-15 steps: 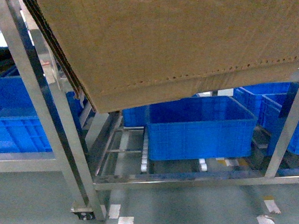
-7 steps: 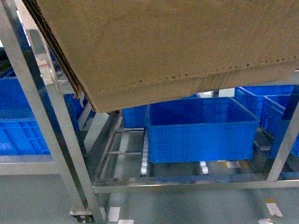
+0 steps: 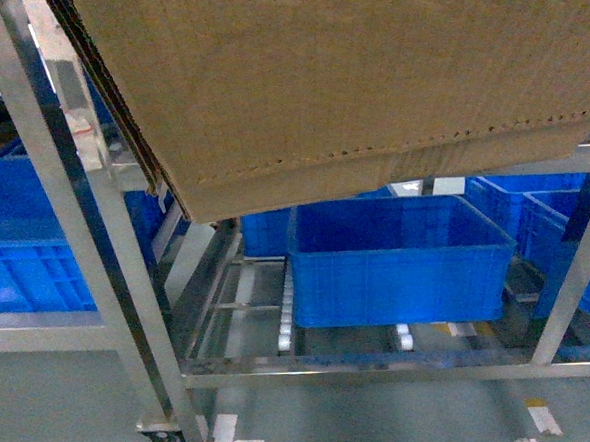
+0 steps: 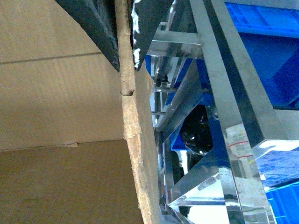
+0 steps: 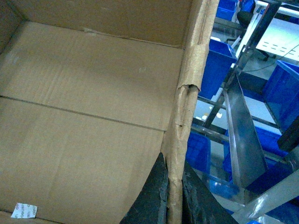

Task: Sort boxes to right shelf from conveyor

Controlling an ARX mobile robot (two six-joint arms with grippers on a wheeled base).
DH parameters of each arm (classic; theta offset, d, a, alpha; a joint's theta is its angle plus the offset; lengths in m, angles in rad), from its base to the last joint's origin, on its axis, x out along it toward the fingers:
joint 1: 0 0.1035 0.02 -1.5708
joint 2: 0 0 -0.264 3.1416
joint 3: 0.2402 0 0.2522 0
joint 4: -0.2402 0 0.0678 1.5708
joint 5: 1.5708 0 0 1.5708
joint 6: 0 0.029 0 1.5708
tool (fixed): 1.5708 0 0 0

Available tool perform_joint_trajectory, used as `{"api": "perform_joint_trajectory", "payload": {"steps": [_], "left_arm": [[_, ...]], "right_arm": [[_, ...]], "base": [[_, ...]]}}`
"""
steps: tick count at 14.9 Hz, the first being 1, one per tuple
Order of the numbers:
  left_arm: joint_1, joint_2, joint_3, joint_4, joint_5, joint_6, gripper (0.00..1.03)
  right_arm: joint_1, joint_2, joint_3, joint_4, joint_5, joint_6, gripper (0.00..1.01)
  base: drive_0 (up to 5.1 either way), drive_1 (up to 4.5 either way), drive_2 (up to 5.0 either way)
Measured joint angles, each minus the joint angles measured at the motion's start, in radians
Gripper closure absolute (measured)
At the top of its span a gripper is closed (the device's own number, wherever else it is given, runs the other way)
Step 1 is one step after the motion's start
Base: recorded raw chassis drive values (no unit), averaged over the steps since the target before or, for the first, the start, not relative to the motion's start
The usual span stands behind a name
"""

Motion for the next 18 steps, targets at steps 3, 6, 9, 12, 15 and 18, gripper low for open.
{"api": "perform_joint_trajectory", "payload": {"steps": [3,6,9,12,15,18], "left_arm": [[0.000,0.002,0.000,0.003,0.005,0.000,1.01],[0.001,0.005,0.000,-0.004,0.003,0.000,1.01],[0.000,0.003,0.000,-0.003,0.001,0.000,1.01],[0.000,0.005,0.000,-0.004,0.003,0.000,1.01],[0.002,0.002,0.000,-0.004,0.001,0.000,1.01],[0.001,0.002,0.000,-0.012,-0.002,0.000,1.01]], "right_arm": [[0.000,0.002,0.000,0.003,0.000,0.000,0.99],[0.000,0.005,0.000,-0.002,-0.001,0.000,0.99],[0.000,0.005,0.000,-0.002,0.000,0.000,0.99],[0.000,0.005,-0.002,-0.003,0.001,0.001,0.99],[0.001,0.005,-0.003,-0.004,0.001,0.001,0.99],[0.001,0.005,-0.005,-0.006,0.001,0.001,0.99]], "base": [[0.0,1.33,-1.4],[0.0,0.72,-0.7],[1.7,1.12,-2.8],[0.0,0.00,0.0],[3.0,0.99,-3.9],[1.8,1.05,-3.4]]}}
